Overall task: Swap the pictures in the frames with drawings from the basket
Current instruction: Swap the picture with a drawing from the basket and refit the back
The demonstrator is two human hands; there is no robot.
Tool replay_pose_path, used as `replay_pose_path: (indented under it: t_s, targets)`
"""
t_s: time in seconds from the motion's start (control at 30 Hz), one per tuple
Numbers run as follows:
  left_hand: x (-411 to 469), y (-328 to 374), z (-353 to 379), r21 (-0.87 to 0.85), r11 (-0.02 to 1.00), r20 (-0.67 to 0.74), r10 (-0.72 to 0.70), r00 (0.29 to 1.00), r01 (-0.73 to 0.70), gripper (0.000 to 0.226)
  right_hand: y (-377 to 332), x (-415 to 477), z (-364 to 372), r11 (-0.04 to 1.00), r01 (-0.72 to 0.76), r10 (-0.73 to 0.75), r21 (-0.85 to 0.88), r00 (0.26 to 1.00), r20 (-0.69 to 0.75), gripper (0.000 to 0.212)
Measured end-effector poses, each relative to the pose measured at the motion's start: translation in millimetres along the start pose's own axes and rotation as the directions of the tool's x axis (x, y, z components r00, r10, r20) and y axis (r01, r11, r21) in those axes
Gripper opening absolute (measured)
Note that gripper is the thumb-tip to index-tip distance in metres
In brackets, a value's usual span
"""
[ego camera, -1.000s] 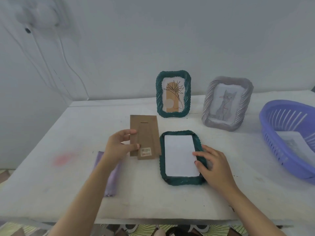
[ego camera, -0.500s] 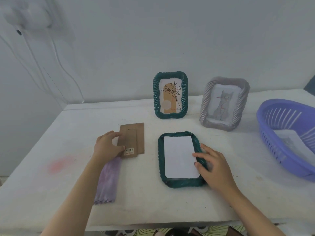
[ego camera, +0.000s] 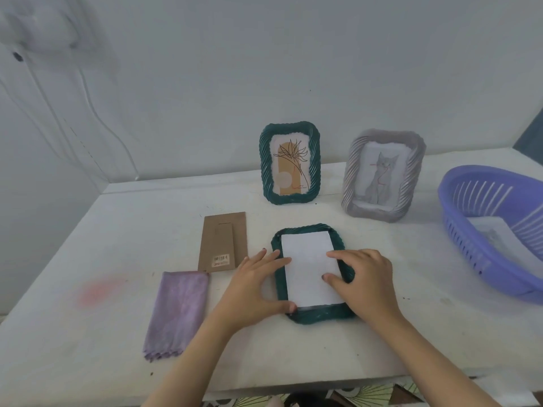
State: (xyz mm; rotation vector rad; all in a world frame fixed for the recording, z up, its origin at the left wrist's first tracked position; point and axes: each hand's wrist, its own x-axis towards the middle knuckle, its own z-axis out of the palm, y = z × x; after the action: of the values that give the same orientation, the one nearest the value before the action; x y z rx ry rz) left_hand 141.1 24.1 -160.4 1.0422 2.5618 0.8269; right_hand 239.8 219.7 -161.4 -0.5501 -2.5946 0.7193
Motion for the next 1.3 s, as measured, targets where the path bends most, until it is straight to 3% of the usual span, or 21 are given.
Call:
replay_pose_path:
  t_s: [0.1,0.27,0.47,0.53,0.6,0.73,0.87,0.97,1.07,1.13,1.17,1.23,1.3]
  targets:
    - [1,0,-1,0.034,0.999,0.017,0.016,1.0,-0.017,0.081,-4,2,-2,0.998,-0.021,0.024,0.06,0.998,-0.052,0.026]
    - [0,1,-2,0.003,1.0,0.033,0.005,0.999,-0.005,0.078,-11,3,-10,0.951,-0.044,0.065,0.307,0.996,-0.057,0.022]
    - [0,1,-4,-0.074,0.997,0.035,0.015,0.999,-0.013,0.074,-7,1,-11,0.994,-0.035,0.054,0.105,0.98,-0.193,0.02]
    - [1,2,-5,-0.107,0.994,0.005,0.019,1.0,-0.018,0.068,-8,-2,-12,0.985,-0.053,0.089,0.166,0.972,-0.218,0.017]
    - [1,6,-6,-0.177,0.983,-0.068,0.047,0.997,-0.058,0.054,-11,-4,-15,0.917,-0.125,0.206,0.378,0.962,-0.182,0.018]
    - [5,25,-10,-0.373,0.922,-0.133,0.053,0.99,-0.099,0.032,-14,-3,-20,0.663,-0.215,0.378,0.717,0.923,-0.072,0.026]
    - [18,46,-12,-0.639,0.769,-0.052,-0.065,0.997,0.016,0.023,-16,-6,-35,0.553,-0.201,0.413,0.809,0.909,-0.057,0.019]
    - [30,60,-9,-0.701,0.71,-0.052,-0.144,0.988,0.066,0.023,-9,-6,-47,0.556,-0.195,0.389,0.808,0.92,-0.046,0.023]
    - [41,76,-1,-0.729,0.683,-0.073,-0.154,0.985,0.053,0.029,8,-5,-67,0.731,-0.127,0.292,0.67,0.946,-0.138,0.025]
    - [47,89,6,-0.736,0.675,-0.086,-0.158,0.984,0.044,0.03,26,-4,-88,0.934,-0.024,0.137,0.358,0.946,-0.292,0.02]
    - [49,95,10,-0.743,0.668,-0.087,-0.164,0.983,0.046,0.03,37,-3,-100,0.988,0.024,0.033,0.156,0.937,-0.349,0.019]
    - [52,108,20,-0.763,0.644,-0.08,-0.172,0.982,0.051,0.029,60,1,-125,0.982,0.017,-0.083,-0.186,0.933,-0.351,0.024]
    - [56,121,31,-0.78,0.622,-0.068,-0.187,0.98,0.064,0.027,80,2,-152,0.918,-0.066,-0.009,-0.391,0.982,-0.186,0.03]
